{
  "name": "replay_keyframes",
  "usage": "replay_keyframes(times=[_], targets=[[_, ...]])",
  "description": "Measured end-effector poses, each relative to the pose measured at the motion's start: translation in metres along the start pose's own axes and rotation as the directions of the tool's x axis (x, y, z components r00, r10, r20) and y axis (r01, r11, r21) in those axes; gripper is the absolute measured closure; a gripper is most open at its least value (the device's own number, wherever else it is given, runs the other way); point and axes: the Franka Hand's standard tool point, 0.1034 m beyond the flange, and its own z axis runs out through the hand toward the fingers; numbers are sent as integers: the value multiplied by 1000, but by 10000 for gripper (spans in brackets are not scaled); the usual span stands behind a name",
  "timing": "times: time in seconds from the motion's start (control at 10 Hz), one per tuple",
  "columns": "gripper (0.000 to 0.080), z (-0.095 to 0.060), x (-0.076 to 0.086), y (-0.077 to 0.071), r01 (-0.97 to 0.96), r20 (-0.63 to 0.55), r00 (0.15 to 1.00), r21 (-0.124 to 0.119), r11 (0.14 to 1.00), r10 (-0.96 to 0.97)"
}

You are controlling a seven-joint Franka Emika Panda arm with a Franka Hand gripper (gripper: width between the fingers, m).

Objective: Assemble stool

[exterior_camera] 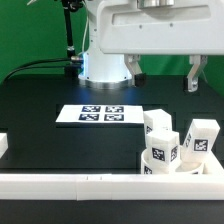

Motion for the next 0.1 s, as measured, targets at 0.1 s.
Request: replay_keyframes(times=[0.1], targets=[[151,0,0,0,0,0,1000,0,1000,0]])
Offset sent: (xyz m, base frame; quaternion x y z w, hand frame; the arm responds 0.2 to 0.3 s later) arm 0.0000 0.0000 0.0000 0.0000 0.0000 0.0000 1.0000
